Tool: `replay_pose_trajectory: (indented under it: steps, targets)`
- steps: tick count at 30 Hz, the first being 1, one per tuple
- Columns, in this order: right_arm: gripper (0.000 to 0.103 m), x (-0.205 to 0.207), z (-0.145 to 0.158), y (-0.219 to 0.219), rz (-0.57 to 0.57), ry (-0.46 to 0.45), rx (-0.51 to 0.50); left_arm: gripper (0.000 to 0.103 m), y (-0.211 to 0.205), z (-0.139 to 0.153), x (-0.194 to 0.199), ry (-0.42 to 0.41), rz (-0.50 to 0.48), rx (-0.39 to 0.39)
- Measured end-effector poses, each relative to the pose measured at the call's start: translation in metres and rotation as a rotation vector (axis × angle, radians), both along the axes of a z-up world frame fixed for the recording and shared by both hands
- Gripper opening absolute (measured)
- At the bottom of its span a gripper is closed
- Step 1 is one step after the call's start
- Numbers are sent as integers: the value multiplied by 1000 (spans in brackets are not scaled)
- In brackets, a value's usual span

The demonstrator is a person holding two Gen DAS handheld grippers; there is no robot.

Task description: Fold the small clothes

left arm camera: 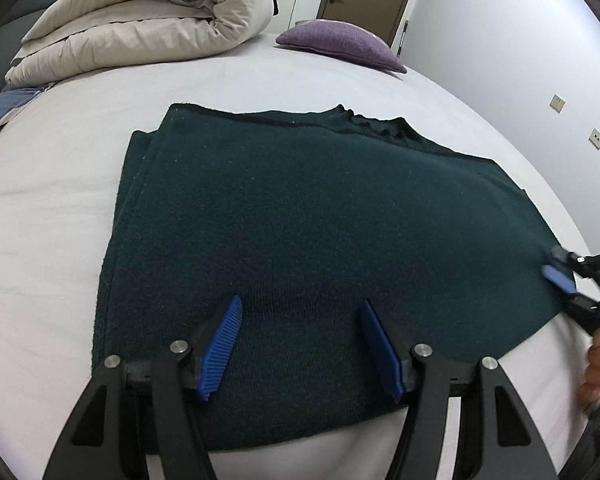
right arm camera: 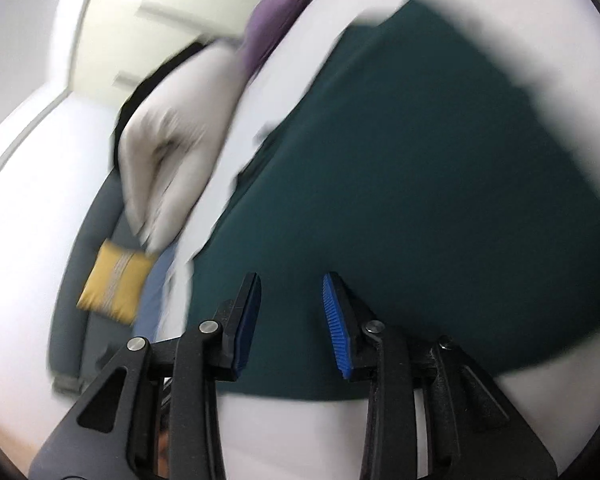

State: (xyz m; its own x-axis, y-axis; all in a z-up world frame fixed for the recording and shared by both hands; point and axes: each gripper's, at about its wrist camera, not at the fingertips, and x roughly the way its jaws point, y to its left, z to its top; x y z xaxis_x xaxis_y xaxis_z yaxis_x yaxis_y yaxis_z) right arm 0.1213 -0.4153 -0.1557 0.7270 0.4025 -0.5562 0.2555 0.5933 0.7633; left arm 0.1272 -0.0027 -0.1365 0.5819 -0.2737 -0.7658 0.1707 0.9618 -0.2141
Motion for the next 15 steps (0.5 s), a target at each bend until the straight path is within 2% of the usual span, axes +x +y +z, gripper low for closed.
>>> replay_pose_trajectory:
  steps: [2,4,5,8,10,12,14,15]
  targets:
    - [32,-14,14,-25,-97,9,-56,64,-1,-1,-1,-2,0,8]
    - [35,-28,28,-37,-151,1,-38,64,-2,-1,-1,-3,-1,16]
    - [35,-30,35,-39,-141,-14,-29,64,-2,-1,-2,-3,-1,19]
    - [35,-15,58,1,-2,-67,-55,65,-4,-2,-3,-5,-1,27]
    - [35,-1,68,47,103,-86,-69,65,-3,-2,-3,-5,-1,26]
    - [35,19,66,87,183,-99,-56,64,-3,-2,-3,-5,-2,23]
    - [42,30,60,115,239,-81,-52,65,-4,-2,-3,-6,-2,25]
    - [42,33,57,122,256,-70,-50,65,-4,-2,-3,-7,-2,26]
